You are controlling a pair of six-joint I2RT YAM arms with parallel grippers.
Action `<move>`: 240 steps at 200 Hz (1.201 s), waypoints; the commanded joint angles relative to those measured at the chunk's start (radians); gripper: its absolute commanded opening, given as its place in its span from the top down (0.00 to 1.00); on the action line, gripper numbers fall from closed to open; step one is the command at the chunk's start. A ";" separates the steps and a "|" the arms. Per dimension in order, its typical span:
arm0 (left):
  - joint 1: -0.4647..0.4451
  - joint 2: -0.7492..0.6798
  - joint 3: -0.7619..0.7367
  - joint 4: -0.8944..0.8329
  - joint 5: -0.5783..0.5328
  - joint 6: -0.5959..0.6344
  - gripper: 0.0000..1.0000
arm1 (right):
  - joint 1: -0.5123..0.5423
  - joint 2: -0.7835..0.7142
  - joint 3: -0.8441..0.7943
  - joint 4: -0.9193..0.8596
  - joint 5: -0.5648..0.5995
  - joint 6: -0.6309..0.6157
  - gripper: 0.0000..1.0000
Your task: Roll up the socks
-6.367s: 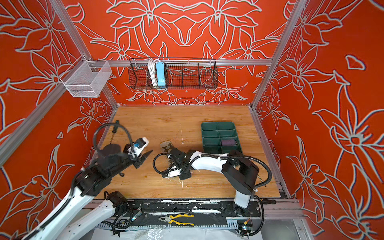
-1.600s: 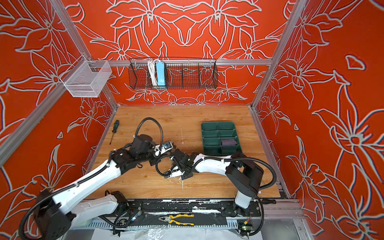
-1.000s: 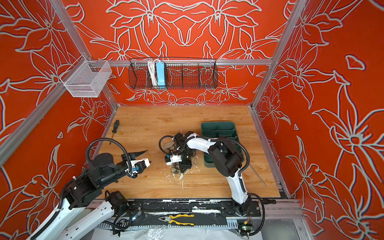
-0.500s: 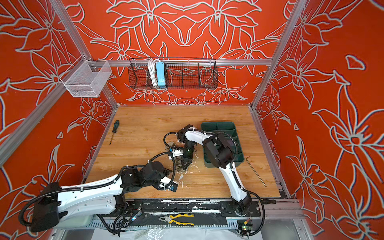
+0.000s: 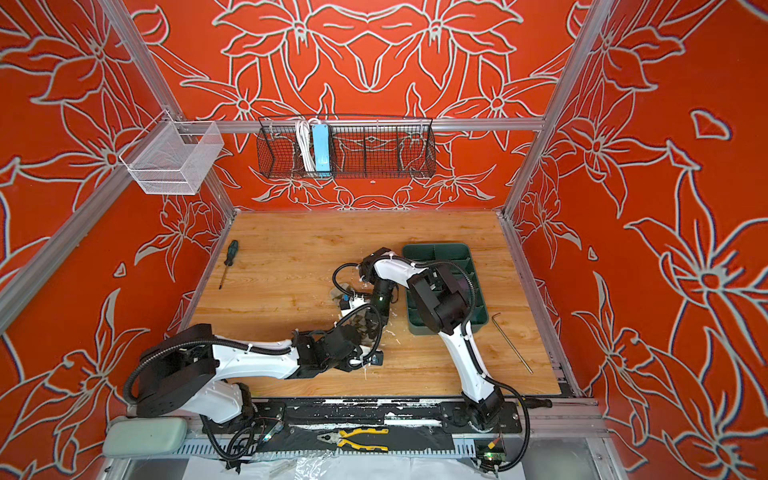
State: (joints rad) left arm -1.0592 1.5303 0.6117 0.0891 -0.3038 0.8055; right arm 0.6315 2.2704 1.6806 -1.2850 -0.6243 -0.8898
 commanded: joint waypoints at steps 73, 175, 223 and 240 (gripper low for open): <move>-0.001 0.053 -0.017 0.032 -0.164 -0.117 1.00 | -0.044 -0.204 -0.192 0.261 0.084 0.000 1.00; 0.068 0.000 0.018 -0.115 -0.005 -0.075 1.00 | -0.113 -0.706 -0.418 0.561 0.187 0.125 0.76; 0.149 -0.037 0.099 -0.292 0.246 -0.085 1.00 | -0.140 -0.987 -0.558 0.899 0.358 0.297 0.76; 0.174 -0.017 0.148 -0.360 0.316 -0.092 1.00 | -0.139 -1.139 -0.661 1.029 0.297 0.304 0.74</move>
State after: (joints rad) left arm -0.9173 1.5131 0.6994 -0.1238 -0.1558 0.7208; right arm 0.4980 1.3151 1.1118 -0.5037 -0.3256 -0.6598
